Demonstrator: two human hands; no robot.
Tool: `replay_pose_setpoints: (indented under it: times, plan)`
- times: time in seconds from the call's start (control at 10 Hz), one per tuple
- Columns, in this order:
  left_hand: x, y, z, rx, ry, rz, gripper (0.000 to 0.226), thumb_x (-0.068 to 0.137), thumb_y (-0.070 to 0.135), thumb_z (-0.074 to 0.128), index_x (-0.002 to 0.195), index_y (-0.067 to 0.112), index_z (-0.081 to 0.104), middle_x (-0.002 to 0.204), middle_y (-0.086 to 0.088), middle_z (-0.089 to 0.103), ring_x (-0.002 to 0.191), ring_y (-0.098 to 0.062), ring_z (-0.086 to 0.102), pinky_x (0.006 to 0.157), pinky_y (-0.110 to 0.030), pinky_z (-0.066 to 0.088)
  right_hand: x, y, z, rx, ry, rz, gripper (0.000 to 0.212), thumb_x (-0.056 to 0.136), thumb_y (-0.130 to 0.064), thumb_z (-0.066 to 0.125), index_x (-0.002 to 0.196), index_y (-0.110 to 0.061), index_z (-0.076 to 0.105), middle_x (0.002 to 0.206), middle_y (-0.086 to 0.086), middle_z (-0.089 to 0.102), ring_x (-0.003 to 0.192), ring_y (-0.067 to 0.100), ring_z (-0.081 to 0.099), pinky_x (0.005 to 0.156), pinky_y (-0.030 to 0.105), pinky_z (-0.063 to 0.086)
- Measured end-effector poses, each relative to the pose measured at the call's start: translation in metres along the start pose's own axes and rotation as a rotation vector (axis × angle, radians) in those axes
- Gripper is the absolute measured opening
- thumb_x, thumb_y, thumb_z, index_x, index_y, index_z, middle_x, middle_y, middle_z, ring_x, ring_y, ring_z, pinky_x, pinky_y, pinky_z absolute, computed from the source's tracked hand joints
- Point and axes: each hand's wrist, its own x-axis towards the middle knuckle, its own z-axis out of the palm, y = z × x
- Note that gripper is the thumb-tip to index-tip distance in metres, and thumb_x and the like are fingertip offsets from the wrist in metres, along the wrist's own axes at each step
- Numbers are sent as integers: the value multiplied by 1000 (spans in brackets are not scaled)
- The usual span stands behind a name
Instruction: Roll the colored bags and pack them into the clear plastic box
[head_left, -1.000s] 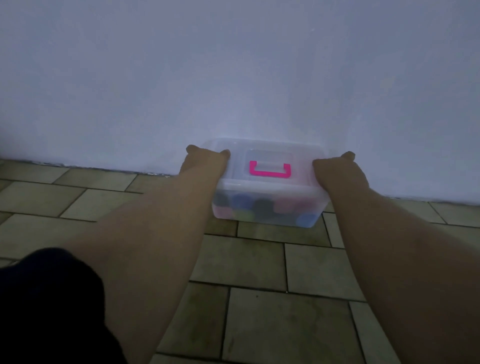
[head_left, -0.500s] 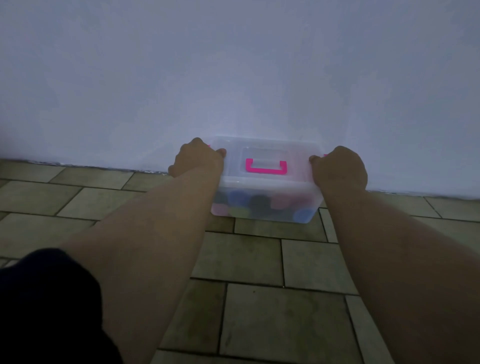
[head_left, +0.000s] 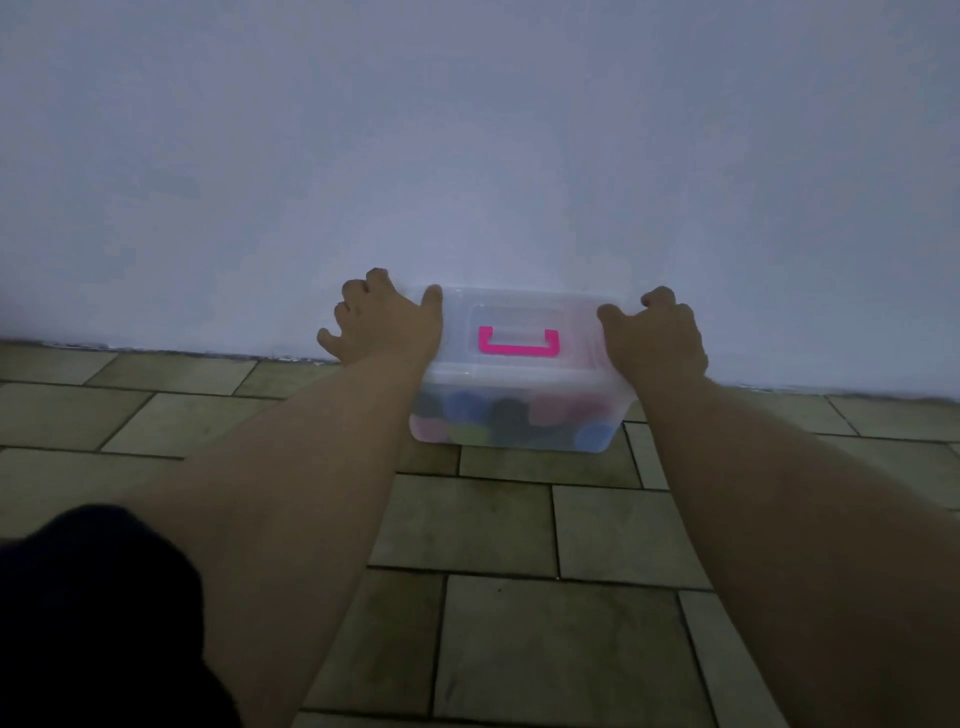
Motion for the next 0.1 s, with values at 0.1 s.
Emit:
replay_pose_setpoints:
  times: [0.1]
  plan:
    - [5,-3,-16,-149,-110,-29,73,81,70,39,142,30,34,151,-2,26,139,-26,25,110,-60,6,1,1,-19,230,-27,39,64,78,-58,53,130,-20,45,130,11,49,116,33,51,101,48,36]
